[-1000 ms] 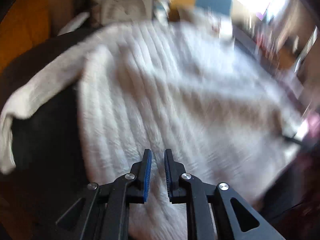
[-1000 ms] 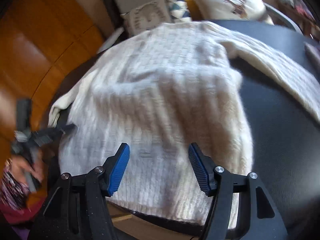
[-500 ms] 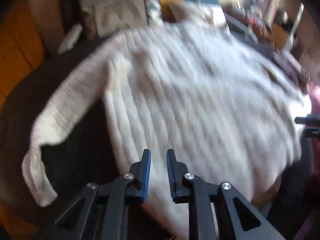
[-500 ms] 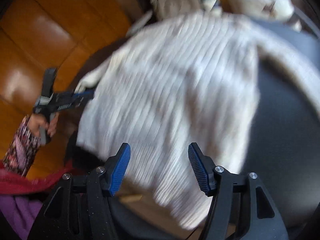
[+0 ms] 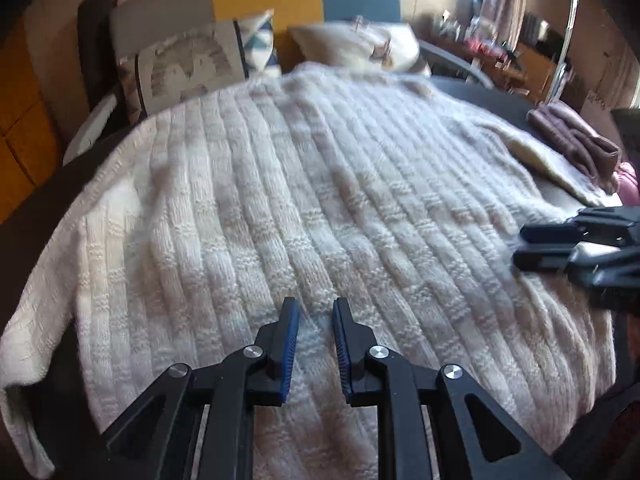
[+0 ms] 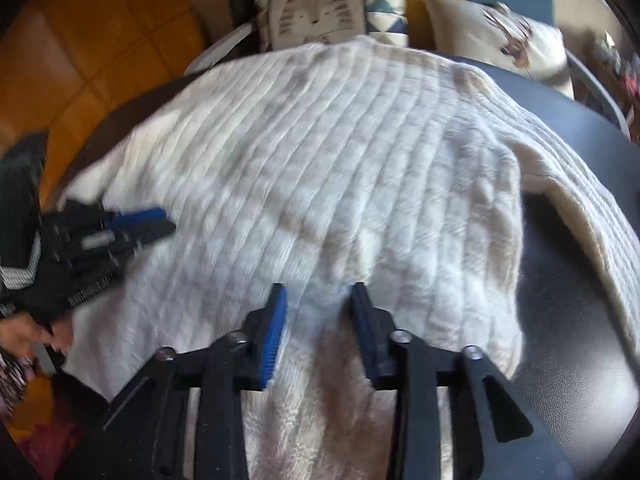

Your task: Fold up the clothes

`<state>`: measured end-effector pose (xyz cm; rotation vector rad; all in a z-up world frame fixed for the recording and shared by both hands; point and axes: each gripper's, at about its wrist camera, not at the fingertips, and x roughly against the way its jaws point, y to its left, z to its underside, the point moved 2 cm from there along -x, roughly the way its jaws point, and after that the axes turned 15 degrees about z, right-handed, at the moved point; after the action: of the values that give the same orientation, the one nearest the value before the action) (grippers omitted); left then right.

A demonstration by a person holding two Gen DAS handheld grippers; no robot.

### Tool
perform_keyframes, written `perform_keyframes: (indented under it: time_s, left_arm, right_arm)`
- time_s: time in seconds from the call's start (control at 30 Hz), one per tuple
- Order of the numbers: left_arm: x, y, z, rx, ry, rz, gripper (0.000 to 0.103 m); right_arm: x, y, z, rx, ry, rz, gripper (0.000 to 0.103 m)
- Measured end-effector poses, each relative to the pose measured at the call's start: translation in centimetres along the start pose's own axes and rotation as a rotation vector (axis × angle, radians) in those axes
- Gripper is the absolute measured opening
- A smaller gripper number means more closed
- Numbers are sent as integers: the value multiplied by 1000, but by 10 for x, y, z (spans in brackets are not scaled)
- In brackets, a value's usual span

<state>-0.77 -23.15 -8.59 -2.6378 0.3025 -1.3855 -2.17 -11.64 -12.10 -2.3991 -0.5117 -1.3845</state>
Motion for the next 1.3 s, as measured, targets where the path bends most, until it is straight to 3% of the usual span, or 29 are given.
perform_keyframes:
  time_s: [0.1,0.2,0.43,0.6,0.7,0.8,0.9,1.03,1.1,1.17,1.2,1.3]
  left_arm:
    - [-1,-3,9,-50,-29,-4,20]
    - [2,-5,13,-93,-50,-16,21]
    - [21,10,11,34,-82,3,21]
    - [20,-1,1,-14,-67,14,21]
    - [18,-9,-15,-54,-81,8,21]
    - [5,-10,-24,-24,-36,19,21]
    - [0,-15,-23,-31,-14,14,21]
    - [-1,-20,-12,-67,6,14,21]
    - [3,-21,-4,-65,4,30,21]
    - [9,-23,6,-63,2,55,21]
    - [15,-27,13,-55,1,94,21]
    - [34,-43,37,-37,-7,240,21]
  right_arm:
    - [0,1,5,51,-29,57,37]
    - [-2,-5,6,24,-21,34,37]
    - [14,-14,-1,-106,-23,-43,39]
    - [16,17,12,38,8,-42,39]
    - [22,29,15,40,-9,-68,39]
    - [19,46,20,84,20,-48,39]
    - [35,66,40,220,11,-50,39]
    - [52,64,63,261,7,-78,39]
    - [66,63,69,269,-15,-151,39]
    - [77,67,76,306,-50,-189,47]
    - [80,71,79,342,-72,-174,55]
    - [80,86,93,466,-114,-83,56]
